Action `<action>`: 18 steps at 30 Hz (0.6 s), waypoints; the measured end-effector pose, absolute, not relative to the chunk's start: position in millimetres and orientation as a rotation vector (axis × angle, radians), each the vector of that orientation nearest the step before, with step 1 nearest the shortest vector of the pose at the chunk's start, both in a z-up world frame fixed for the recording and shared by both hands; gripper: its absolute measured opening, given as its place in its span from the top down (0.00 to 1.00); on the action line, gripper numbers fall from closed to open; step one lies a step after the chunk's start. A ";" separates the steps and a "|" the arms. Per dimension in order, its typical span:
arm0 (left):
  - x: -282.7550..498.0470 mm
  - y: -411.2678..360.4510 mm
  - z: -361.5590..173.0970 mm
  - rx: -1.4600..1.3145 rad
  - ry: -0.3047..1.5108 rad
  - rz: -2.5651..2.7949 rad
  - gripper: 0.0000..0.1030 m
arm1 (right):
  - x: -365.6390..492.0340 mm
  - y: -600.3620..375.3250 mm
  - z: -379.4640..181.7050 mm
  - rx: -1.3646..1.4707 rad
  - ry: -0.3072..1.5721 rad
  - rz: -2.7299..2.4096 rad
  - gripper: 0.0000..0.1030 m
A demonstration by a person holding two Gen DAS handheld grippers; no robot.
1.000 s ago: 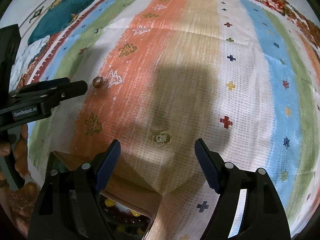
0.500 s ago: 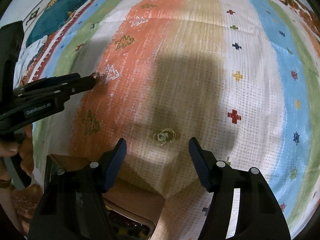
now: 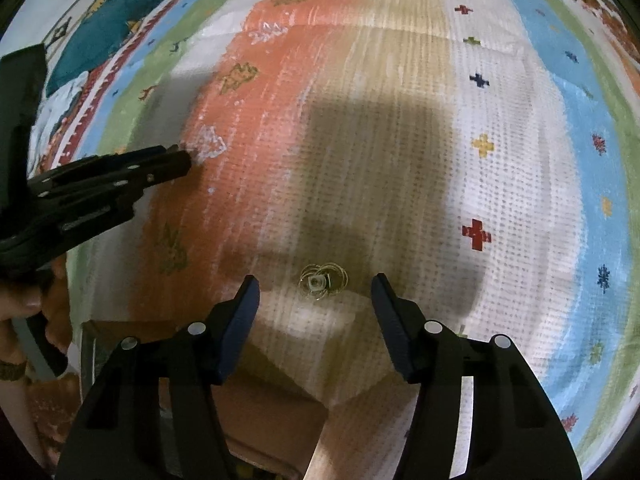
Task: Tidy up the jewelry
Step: 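Grasp the silver ring with the left tool while the right grasps the gold charm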
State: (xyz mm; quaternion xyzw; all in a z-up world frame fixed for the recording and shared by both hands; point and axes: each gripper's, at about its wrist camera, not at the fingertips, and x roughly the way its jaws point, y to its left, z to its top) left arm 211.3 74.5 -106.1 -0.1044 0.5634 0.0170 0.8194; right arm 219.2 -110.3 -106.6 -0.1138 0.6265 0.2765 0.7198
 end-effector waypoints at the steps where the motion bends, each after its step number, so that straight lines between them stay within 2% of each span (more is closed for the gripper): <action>1: 211.5 74.7 -106.5 -0.220 1.200 0.034 0.67 | 218.4 -108.3 -106.6 -0.254 1.386 0.618 0.46; 5: 212.7 76.7 -107.9 -0.214 1.201 0.037 0.71 | 218.5 -107.9 -107.2 -0.254 1.386 0.620 0.54; 10: 215.1 75.8 -108.9 -0.200 1.200 0.046 0.76 | 218.1 -110.0 -108.2 -0.259 1.378 0.618 0.59; 14: 214.0 75.7 -109.5 -0.185 1.198 0.050 0.82 | 219.8 -108.9 -109.0 -0.268 1.372 0.614 0.72; 18: 213.4 76.3 -109.2 -0.186 1.196 0.049 0.82 | 218.0 -110.4 -109.6 -0.285 1.367 0.618 0.78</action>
